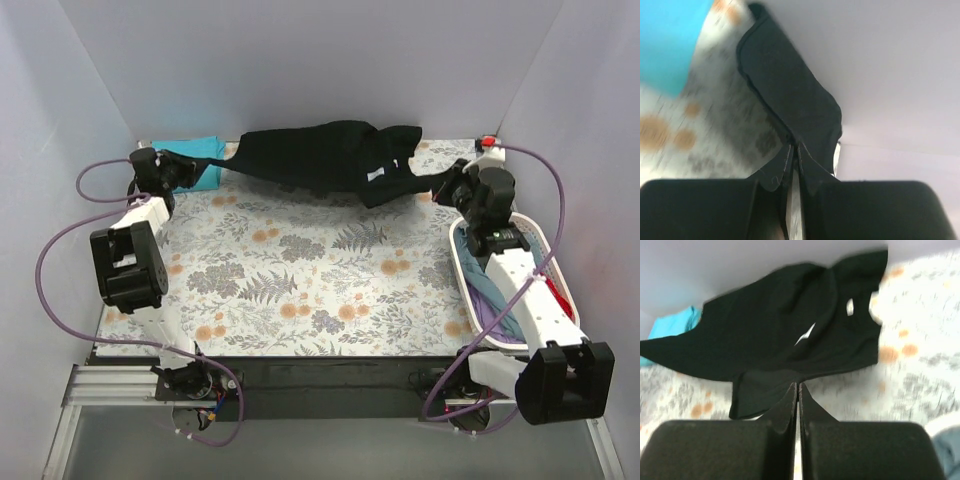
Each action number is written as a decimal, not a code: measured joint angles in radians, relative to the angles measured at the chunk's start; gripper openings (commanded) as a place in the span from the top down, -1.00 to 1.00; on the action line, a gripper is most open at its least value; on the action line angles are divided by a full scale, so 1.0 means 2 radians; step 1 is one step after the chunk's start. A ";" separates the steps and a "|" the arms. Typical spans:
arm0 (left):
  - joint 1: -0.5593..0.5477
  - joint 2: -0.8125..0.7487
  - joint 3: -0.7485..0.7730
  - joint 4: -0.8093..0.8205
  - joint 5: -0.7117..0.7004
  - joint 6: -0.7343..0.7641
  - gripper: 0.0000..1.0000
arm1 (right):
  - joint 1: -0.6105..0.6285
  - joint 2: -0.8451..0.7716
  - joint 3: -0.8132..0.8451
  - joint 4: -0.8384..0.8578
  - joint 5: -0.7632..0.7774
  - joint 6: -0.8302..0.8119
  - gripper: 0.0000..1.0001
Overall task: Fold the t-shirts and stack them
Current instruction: Flatten the tshirt out
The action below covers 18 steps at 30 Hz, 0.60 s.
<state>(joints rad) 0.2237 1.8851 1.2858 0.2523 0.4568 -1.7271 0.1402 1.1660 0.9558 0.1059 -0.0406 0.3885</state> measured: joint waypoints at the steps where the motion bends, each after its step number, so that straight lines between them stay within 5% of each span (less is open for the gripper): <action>1: 0.001 -0.014 -0.027 0.002 -0.002 0.001 1.00 | 0.000 -0.015 -0.025 0.001 -0.005 0.005 0.97; 9: 0.001 -0.128 -0.214 -0.018 -0.029 0.004 1.00 | 0.008 -0.104 -0.196 -0.042 -0.044 0.040 0.97; 18: 0.002 -0.275 -0.338 -0.149 -0.133 0.005 1.00 | 0.070 -0.189 -0.271 -0.148 -0.053 0.085 0.97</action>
<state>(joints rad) 0.2276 1.3354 0.6102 -0.0456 0.1905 -1.7172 0.2806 0.7883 0.4133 -0.1905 -0.1471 0.5594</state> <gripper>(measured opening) 0.035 0.021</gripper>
